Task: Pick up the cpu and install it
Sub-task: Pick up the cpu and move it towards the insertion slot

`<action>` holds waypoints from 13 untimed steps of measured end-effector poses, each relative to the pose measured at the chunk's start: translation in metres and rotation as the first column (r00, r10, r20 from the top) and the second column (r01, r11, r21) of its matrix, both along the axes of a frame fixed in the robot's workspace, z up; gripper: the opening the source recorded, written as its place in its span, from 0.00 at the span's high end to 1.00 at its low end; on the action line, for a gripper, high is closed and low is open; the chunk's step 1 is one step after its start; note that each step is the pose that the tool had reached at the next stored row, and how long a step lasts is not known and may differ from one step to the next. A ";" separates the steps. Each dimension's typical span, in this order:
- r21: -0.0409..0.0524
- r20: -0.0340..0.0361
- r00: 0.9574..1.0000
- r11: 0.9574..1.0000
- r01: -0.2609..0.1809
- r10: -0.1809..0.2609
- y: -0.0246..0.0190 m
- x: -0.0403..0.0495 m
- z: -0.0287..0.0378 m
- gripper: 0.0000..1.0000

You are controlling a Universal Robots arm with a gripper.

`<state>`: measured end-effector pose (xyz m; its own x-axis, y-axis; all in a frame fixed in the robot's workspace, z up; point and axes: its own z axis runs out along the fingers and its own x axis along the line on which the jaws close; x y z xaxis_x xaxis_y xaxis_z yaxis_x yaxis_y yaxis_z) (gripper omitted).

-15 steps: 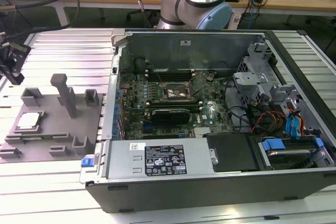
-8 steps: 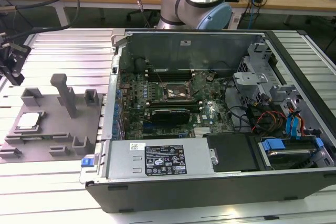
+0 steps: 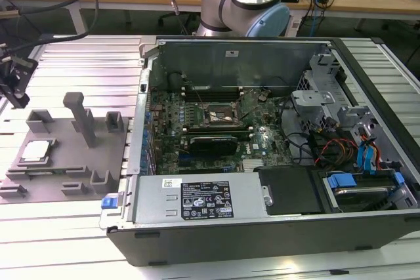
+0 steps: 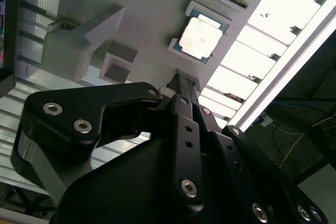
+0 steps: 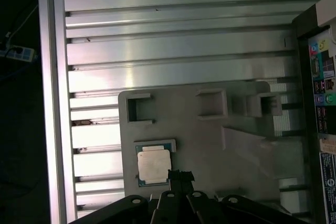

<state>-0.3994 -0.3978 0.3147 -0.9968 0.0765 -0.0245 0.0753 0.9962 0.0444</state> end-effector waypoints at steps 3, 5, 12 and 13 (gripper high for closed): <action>0.000 0.000 1.000 1.000 0.000 0.000 0.0000 -0.0014 -0.0025 0.89; 0.000 0.000 1.000 1.000 0.000 0.000 0.0000 -0.0030 -0.0043 0.89; 0.000 0.000 1.000 1.000 0.000 0.000 -0.0007 -0.0079 -0.0099 0.89; 0.000 0.000 1.000 1.000 0.000 0.000 -0.0011 -0.0086 -0.0106 0.89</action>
